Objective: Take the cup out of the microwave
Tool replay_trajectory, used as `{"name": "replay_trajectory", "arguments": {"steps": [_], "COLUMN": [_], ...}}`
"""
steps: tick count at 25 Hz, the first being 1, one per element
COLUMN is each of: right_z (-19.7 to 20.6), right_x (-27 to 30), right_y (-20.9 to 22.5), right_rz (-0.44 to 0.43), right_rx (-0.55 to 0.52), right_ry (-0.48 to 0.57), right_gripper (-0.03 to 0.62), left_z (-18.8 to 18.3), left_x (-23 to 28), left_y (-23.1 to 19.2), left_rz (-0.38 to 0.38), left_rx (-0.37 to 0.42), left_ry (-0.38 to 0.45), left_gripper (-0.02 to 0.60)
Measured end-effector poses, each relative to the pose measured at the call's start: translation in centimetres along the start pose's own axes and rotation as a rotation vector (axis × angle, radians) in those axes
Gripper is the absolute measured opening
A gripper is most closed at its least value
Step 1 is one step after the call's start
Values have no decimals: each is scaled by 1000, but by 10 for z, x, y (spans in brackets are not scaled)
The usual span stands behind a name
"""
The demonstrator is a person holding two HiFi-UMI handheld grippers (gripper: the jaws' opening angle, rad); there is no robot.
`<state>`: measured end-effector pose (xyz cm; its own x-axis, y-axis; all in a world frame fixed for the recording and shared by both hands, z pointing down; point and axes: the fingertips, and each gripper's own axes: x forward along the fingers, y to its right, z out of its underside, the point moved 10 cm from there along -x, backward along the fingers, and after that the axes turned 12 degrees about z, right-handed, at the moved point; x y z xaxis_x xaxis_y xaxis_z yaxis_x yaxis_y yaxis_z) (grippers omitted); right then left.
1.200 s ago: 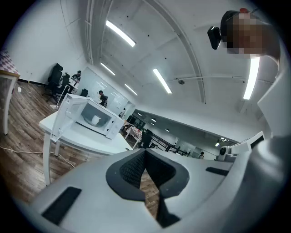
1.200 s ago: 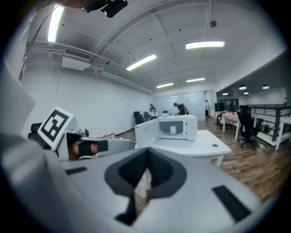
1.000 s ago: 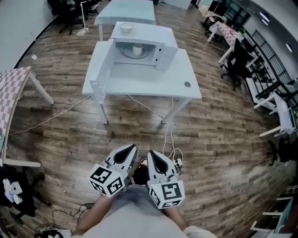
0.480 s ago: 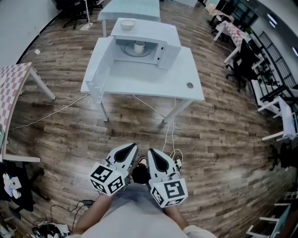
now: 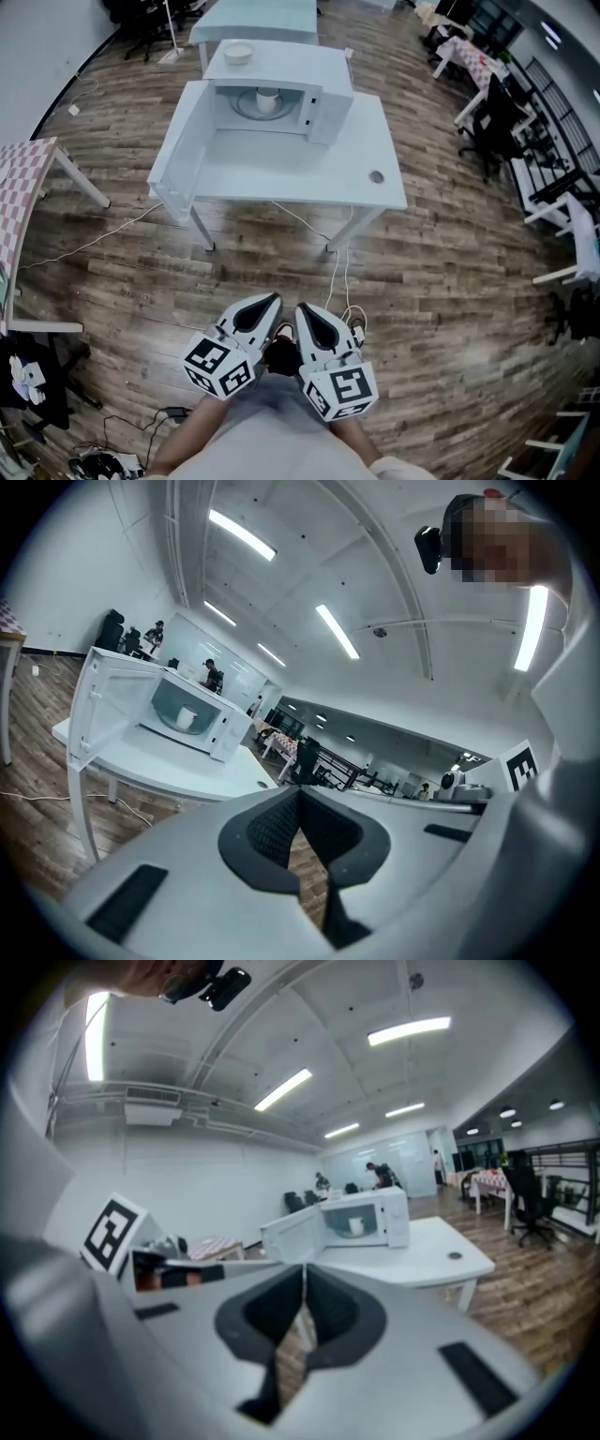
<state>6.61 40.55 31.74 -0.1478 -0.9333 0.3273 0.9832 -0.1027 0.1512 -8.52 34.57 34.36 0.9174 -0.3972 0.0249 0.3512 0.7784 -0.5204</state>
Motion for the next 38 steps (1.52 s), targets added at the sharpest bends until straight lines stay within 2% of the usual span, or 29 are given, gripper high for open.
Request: {"name": "replay_trajectory", "arguments": {"steps": [6, 17, 23, 32, 38], "right_z": [-4, -7, -8, -10, -13], "right_x": [9, 16, 20, 34, 49], "right_y": [27, 71, 71, 70, 67], "right_rz": [-7, -43, -74, -97, -117], "right_rx": [17, 15, 18, 20, 14], "right_ry": [5, 12, 18, 26, 7], "right_gripper": [23, 23, 23, 25, 25], "left_z": [-2, -1, -5, -7, -9], "left_x": [29, 74, 71, 72, 76], "left_y": [3, 10, 12, 5, -10], "left_rz": [10, 7, -28, -38, -39], "left_rx": [23, 74, 89, 84, 48], "left_ry": [-24, -19, -18, -30, -39], "left_gripper": [9, 9, 9, 9, 9]}}
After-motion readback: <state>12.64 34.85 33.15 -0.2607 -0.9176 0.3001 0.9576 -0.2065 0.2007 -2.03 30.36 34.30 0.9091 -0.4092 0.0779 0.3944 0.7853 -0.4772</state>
